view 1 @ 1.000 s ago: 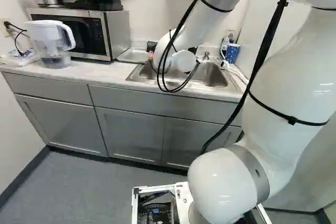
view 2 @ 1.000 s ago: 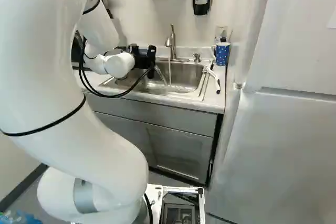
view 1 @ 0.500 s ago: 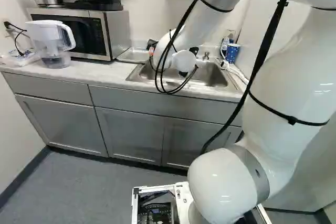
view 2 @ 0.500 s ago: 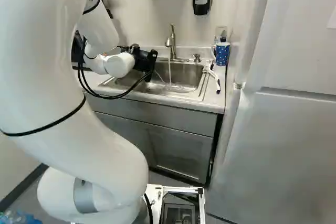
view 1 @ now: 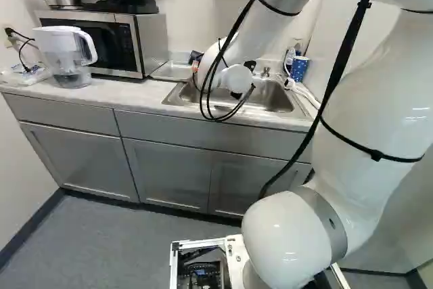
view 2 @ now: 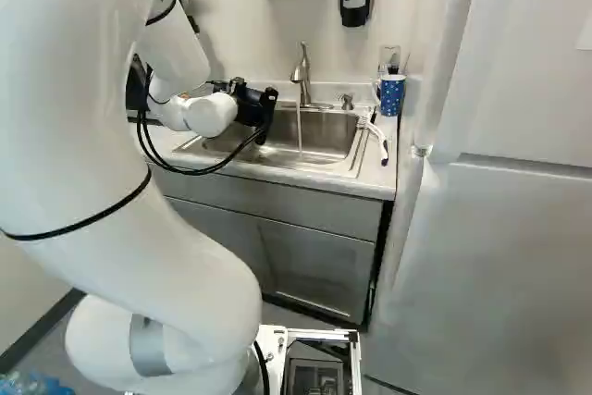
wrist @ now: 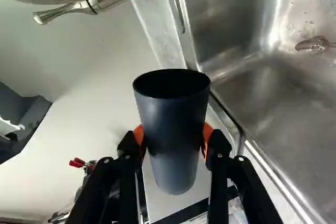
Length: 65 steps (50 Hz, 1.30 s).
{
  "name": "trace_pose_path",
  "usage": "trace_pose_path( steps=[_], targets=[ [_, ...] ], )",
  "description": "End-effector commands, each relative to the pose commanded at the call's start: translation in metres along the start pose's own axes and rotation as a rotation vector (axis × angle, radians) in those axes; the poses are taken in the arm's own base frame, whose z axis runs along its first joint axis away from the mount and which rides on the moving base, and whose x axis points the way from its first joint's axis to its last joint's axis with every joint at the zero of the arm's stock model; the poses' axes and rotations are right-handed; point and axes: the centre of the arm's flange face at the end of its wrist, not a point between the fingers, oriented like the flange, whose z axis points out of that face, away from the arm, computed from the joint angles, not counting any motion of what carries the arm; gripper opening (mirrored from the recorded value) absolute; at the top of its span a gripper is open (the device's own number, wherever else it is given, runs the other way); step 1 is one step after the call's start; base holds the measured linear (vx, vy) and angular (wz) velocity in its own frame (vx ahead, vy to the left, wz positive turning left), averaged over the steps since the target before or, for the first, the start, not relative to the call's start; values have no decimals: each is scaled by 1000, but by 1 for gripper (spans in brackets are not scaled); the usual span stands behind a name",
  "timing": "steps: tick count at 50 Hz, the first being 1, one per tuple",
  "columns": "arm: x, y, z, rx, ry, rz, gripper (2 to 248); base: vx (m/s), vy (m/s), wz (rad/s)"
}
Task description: Rinse the cup and place it in the tray
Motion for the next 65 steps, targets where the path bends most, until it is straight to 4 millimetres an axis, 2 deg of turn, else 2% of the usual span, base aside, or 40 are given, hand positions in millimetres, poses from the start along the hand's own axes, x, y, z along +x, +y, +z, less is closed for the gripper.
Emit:
trace_pose_path(
  steps=[18, 65],
  targets=[
    [0, 0, 0, 0, 0, -24, 123, 0, 0, 0],
    [0, 0, 0, 0, 0, -504, 123, 0, 0, 0]
  ],
)
